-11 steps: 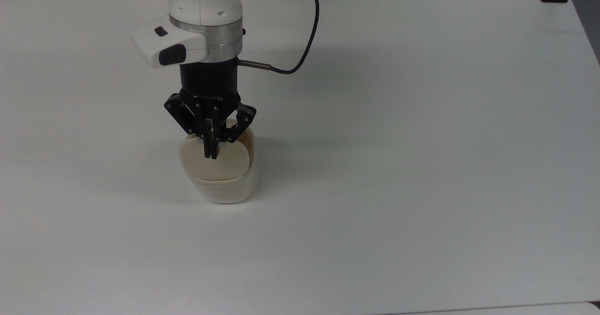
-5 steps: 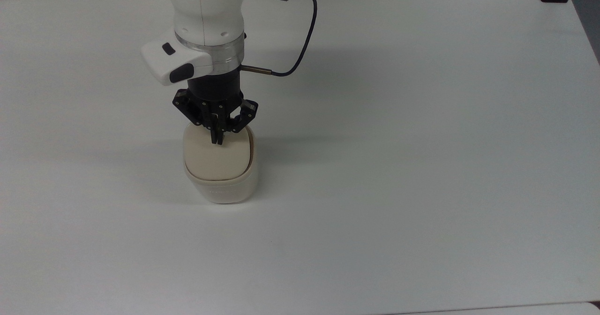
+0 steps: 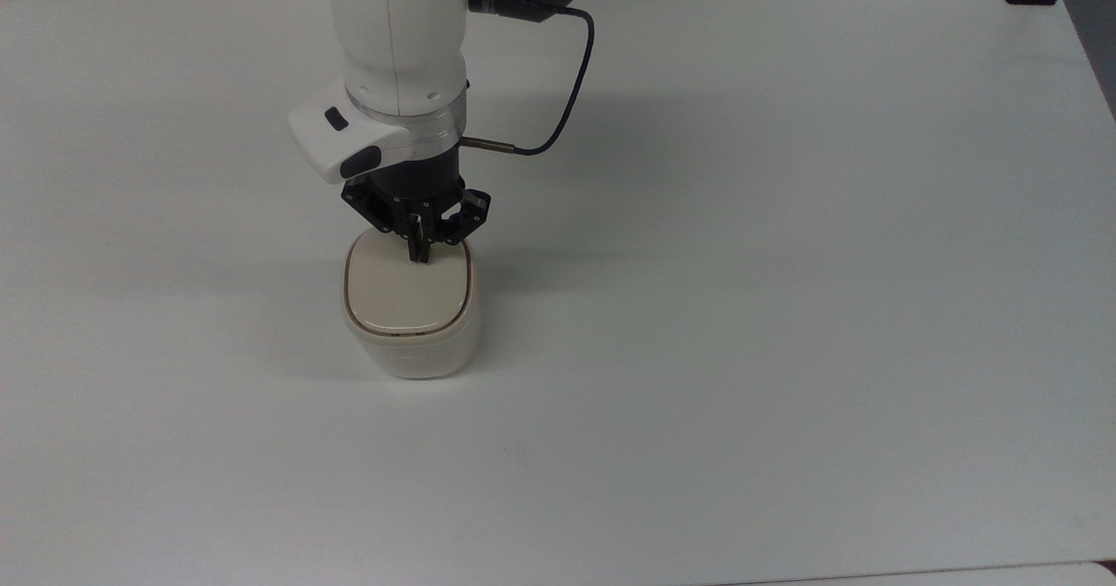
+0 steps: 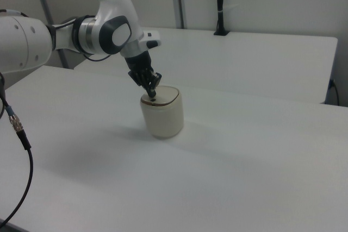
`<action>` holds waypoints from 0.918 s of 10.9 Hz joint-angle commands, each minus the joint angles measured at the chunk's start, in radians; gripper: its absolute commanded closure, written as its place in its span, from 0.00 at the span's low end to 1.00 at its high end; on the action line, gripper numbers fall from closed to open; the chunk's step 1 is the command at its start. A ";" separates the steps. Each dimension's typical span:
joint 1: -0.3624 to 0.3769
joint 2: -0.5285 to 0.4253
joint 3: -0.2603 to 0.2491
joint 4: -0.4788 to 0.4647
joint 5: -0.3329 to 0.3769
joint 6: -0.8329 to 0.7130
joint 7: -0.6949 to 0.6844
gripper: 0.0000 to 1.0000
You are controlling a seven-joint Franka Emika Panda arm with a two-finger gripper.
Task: Close the trash bin
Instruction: 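Press the gripper on the closed lid to seat it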
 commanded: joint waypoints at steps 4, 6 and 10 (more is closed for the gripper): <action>0.012 0.028 -0.005 -0.022 0.006 -0.001 -0.012 0.91; 0.010 0.023 -0.005 -0.013 0.008 -0.003 -0.008 0.91; 0.009 -0.061 -0.007 -0.012 0.006 -0.108 -0.005 0.77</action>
